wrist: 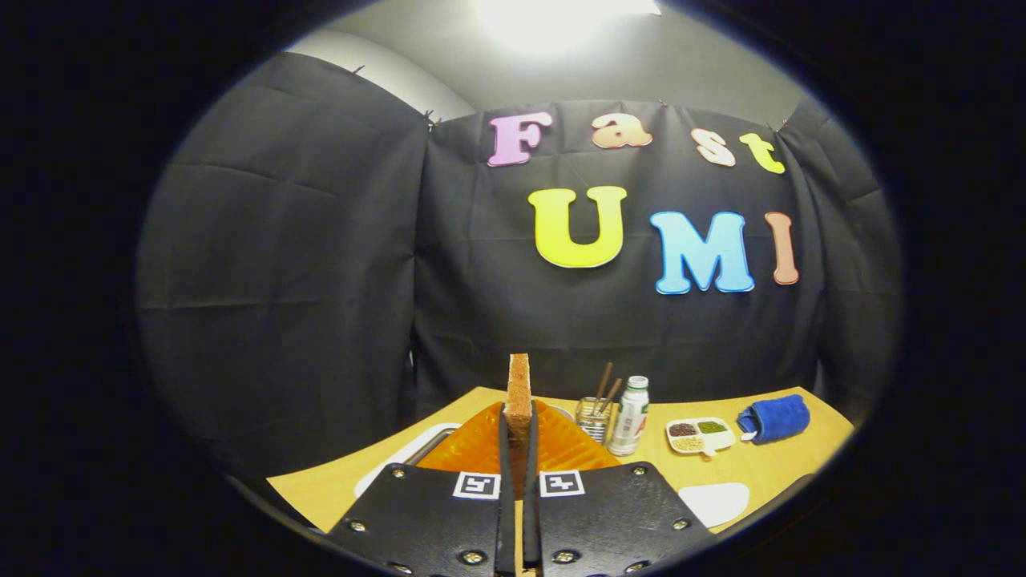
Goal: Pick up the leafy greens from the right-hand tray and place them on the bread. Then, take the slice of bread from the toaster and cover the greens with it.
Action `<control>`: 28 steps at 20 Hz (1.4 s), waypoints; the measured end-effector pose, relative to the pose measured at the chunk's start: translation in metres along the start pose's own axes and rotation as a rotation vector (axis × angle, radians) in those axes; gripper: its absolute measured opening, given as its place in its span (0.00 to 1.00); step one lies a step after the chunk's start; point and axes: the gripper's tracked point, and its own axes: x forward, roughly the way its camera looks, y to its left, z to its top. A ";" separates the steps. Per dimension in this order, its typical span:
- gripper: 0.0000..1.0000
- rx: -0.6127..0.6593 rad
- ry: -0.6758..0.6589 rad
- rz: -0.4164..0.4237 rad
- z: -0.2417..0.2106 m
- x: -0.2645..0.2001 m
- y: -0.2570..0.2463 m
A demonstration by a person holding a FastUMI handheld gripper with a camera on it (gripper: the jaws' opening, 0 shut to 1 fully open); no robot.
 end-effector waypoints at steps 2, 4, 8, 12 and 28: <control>0.04 0.000 0.042 -0.034 -0.021 0.001 -0.027; 0.04 0.010 0.083 -0.071 -0.041 0.001 -0.052; 0.04 0.042 0.127 -0.107 -0.075 0.010 -0.079; 0.04 0.089 0.163 -0.108 -0.105 0.022 -0.087; 0.08 0.110 0.255 -0.077 -0.171 0.062 -0.068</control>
